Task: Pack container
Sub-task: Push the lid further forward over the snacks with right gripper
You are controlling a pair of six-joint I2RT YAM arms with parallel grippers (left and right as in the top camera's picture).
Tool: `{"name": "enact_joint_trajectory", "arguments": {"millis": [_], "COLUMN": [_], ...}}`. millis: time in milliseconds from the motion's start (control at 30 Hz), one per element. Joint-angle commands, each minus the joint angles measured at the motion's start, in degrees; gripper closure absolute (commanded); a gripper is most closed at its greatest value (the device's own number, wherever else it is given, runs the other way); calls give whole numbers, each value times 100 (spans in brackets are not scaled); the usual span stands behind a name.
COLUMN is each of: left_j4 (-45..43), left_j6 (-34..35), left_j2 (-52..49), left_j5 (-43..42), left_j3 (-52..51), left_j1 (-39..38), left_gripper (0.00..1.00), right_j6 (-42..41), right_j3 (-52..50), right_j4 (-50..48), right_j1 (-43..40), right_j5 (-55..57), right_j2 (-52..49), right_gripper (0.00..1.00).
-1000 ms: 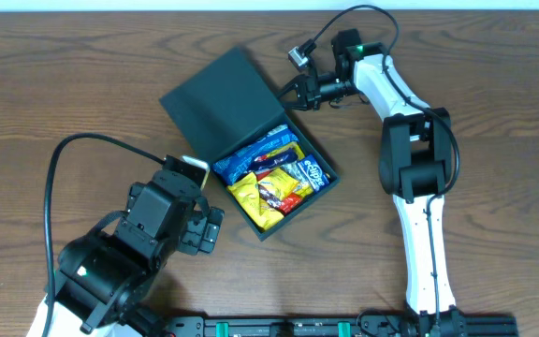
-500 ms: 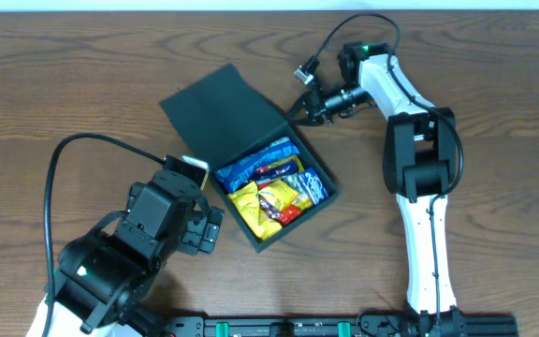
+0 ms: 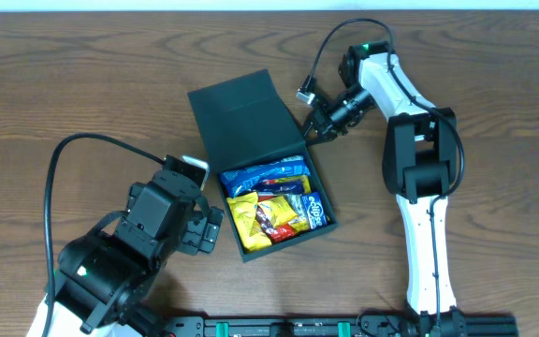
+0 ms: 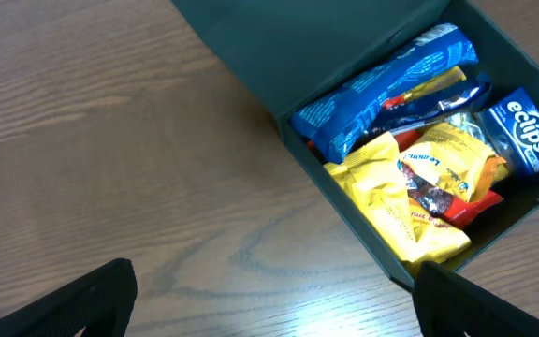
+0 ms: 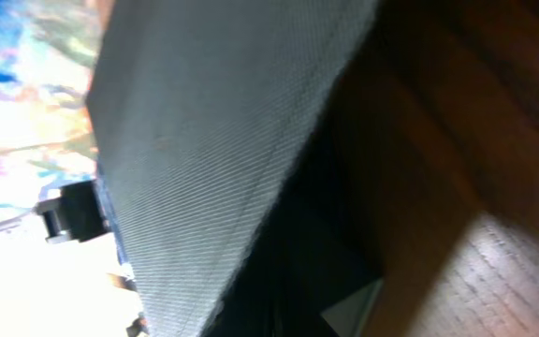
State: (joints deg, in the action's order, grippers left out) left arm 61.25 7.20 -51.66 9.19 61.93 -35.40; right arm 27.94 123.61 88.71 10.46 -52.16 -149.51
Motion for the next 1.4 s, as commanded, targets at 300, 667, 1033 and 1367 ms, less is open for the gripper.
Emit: {"name": "enact_joint_trajectory", "arguments": {"millis": [300, 667, 1033, 1367], "left_j4": [7, 7, 7, 7], "left_j6": [-79, -79, -79, -79], "left_j2": [-7, -7, -7, -7], "left_j5": [15, 15, 15, 15], "left_j3": [9, 9, 9, 9], "left_j1": [17, 17, 17, 17], "left_gripper": [5, 5, 5, 5], "right_j6": [-2719, -3156, -3062, -2953], "right_j3": [-127, -127, -127, -111], "right_j4": [-1733, -2682, -3136, -3432], "right_j1": [-17, 168, 227, 162], "right_j5": [492, -1296, -2802, -3724], "right_j2": [59, -343, -343, -339], "right_gripper": [98, 99, 98, 99]}}
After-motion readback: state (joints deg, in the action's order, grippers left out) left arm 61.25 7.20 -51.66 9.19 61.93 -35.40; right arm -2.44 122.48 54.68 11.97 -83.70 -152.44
